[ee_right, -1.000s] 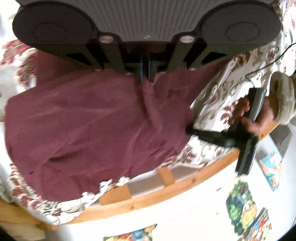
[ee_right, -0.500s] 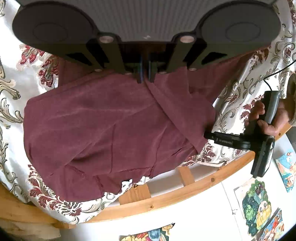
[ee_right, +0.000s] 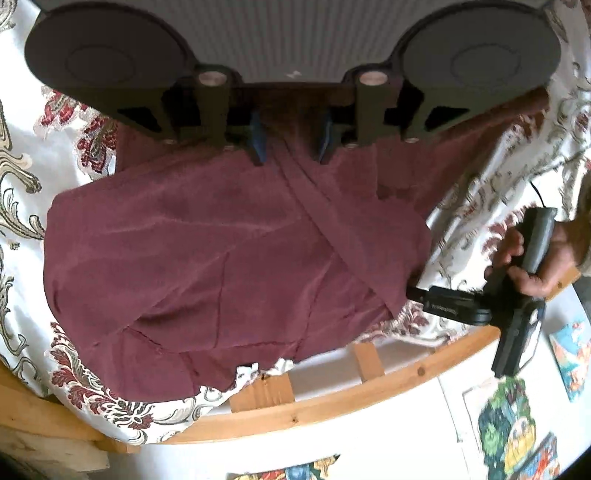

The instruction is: Fold small clothes

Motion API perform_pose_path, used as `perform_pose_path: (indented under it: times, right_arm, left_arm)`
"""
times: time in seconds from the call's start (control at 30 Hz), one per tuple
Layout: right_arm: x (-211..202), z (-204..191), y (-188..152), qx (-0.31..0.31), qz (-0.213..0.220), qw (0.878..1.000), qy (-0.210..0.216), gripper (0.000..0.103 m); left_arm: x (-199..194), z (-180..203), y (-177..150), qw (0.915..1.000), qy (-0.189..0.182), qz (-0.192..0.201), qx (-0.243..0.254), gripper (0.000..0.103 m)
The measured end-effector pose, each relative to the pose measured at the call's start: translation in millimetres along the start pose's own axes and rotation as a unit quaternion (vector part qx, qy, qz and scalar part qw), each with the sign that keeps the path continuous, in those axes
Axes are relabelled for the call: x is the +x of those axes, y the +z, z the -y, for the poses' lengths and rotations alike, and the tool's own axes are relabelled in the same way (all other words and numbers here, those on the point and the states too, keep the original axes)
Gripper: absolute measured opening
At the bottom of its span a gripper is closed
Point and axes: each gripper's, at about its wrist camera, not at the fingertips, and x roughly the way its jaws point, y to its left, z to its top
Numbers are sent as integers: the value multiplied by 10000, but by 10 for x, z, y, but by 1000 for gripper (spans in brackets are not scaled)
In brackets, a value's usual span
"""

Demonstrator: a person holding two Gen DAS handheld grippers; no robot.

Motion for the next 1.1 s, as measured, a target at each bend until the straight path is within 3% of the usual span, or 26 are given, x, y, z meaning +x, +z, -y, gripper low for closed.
perform_pose_path:
  times: [0.17,0.33,0.43,0.57,0.7,0.73,0.83,0.97,1.1]
  right_arm:
    - [-31,42,14,76,77,9999,-39,11]
    - [-90,138,54,280,276,9991,-164,10]
    - [-104,166,75,262,360,9983,-382,7]
    - [-88,215,73,239,317,9969,-684,7]
    - [-116,227,68,288,310,9978,-518,9]
    - [-131,206,73,269,342,9980,-467,11]
    - [-176,171,93,276,460,9983,-228,42]
    - [-136,91,80,136,384,9990,-175,48]
    - [-66,55,44,100,344,9990,-277,52]
  left_arm:
    - [-175,-95,-206,9992,-333,174,-103,55]
    - [-369,-49,-555,9962,-614,160,601,57]
    - [-319,58,-655,9953,-280,-34,926,57]
    - [-213,27,-603,9984,-84,-173,526,60]
    - [-61,-4,-559,9974,241,-485,483,65]
    - [-66,-31,-559,9977,222,-464,440,65]
    - [-181,-78,-570,9993,135,-280,211,65]
    - [-354,-66,-568,9998,4,76,169,73]
    - [-341,79,-413,9991,-18,267,322,73]
